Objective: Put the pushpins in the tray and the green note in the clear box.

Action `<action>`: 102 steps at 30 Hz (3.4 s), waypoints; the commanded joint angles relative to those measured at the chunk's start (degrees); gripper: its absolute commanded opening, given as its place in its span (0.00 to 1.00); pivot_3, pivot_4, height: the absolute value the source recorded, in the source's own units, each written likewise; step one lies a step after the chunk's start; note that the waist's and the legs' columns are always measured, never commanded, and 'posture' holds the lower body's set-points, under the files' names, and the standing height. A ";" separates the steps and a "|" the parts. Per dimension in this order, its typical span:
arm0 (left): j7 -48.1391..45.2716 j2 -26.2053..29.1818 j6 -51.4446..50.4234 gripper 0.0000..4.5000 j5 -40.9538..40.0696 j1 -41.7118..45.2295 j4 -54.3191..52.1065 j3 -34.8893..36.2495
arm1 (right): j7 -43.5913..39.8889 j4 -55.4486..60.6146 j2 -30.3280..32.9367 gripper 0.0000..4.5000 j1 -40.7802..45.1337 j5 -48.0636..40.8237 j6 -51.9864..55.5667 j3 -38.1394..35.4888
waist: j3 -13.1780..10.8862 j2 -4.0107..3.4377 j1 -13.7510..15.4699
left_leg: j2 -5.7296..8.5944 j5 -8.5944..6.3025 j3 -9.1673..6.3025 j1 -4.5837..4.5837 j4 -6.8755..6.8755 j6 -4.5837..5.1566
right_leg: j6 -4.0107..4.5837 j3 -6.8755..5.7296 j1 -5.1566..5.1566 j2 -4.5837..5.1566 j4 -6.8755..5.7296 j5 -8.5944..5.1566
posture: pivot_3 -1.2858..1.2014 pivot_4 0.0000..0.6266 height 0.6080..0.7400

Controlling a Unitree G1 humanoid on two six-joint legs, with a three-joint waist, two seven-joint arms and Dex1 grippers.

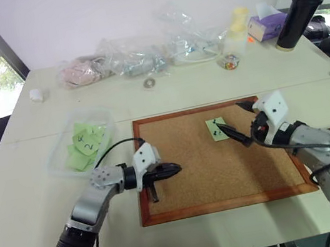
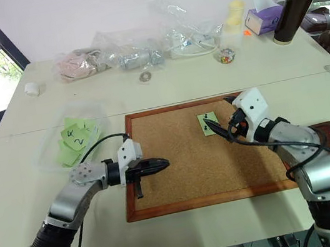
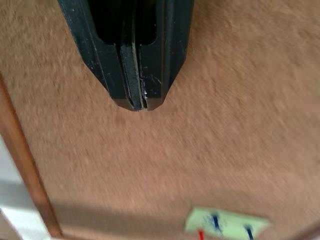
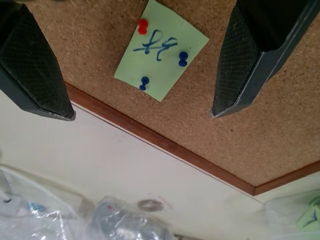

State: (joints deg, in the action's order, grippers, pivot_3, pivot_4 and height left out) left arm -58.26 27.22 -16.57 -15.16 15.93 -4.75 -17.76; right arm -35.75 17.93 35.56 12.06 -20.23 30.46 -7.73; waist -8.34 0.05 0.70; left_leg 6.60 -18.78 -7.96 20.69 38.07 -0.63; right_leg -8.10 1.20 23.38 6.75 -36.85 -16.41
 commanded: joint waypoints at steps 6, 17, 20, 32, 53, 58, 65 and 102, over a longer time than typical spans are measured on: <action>-0.23 -1.05 4.66 0.02 2.79 -1.52 4.35 -1.15 | -2.27 -12.04 1.76 1.00 11.87 2.98 4.11 5.61 | 0.00 0.00 0.14 | 0.00 0.00 -0.01 0.00 0.01 0.00 | 0.00 -0.05 -0.05 0.03 0.07 0.00 | 0.52 0.24 0.93; 1.42 -1.48 6.60 0.02 3.98 -3.20 4.41 -0.56 | -4.79 -19.35 2.62 1.00 14.61 6.47 3.88 9.65 | 0.02 -0.03 0.05 | 0.01 0.00 -0.02 0.01 0.01 0.00 | 0.00 -0.08 -0.06 0.04 0.11 0.01 | 0.52 0.24 0.93; 1.79 -1.63 6.74 0.00 4.05 -3.28 4.43 -0.52 | -4.98 -20.27 2.24 0.88 14.79 7.52 3.05 9.76 | 0.02 -0.03 0.08 | 0.01 0.00 -0.02 0.00 0.01 0.00 | 0.00 -0.08 -0.07 0.04 0.11 0.01 | 0.52 0.24 0.93; 2.79 -1.73 6.79 0.00 3.95 -4.35 3.79 0.31 | -5.12 -22.97 0.61 0.02 16.14 9.98 1.20 10.40 | 0.03 -0.04 0.06 | 0.01 0.00 -0.02 -0.03 0.01 0.00 | 0.00 -0.08 -0.09 0.04 0.11 0.01 | 0.52 0.24 0.93; 3.91 -2.47 6.88 0.00 4.54 -4.72 3.22 -0.06 | -7.12 -22.94 0.00 0.93 16.02 10.94 -0.74 10.86 | 0.04 -0.05 0.04 | 0.01 0.00 -0.01 -0.04 0.01 0.00 | 0.00 -0.07 -0.10 0.04 0.10 0.01 | 0.52 0.24 0.93; 4.26 -2.70 6.61 0.00 4.36 -4.80 3.16 0.15 | -7.47 -25.91 -1.09 0.50 16.49 11.94 -3.10 11.45 | 0.04 -0.06 0.05 | 0.02 0.00 -0.01 -0.06 0.01 0.00 | 0.00 -0.07 -0.13 0.04 0.10 0.01 | 0.52 0.24 0.93; 4.79 -2.91 6.46 0.00 4.39 -4.97 2.85 0.23 | -7.25 -25.81 -1.61 0.00 16.49 11.74 -3.63 10.61 | 0.04 -0.06 0.02 | 0.02 0.00 -0.01 -0.12 0.03 -0.01 | 0.00 -0.07 -0.19 0.04 0.10 0.01 | 0.52 0.24 0.93; 7.42 -5.84 2.44 0.00 5.70 -8.17 -3.73 -4.01 | 8.12 -12.45 4.95 0.00 -9.33 -8.25 19.14 -42.68 | 0.23 -0.50 1.58 | 0.02 -0.04 0.08 0.02 -0.04 0.08 | -0.01 0.00 -0.21 0.06 0.42 0.01 | 0.52 0.24 0.93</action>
State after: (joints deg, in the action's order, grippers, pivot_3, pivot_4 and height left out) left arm -49.98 21.70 -12.55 -10.07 9.45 -8.09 -18.37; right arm -27.82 2.93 39.32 3.27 -26.60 48.82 -47.08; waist -8.11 -0.45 2.28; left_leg 6.62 -18.83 -7.88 20.71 38.03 -0.54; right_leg -8.11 1.21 23.16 6.80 -36.42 -16.40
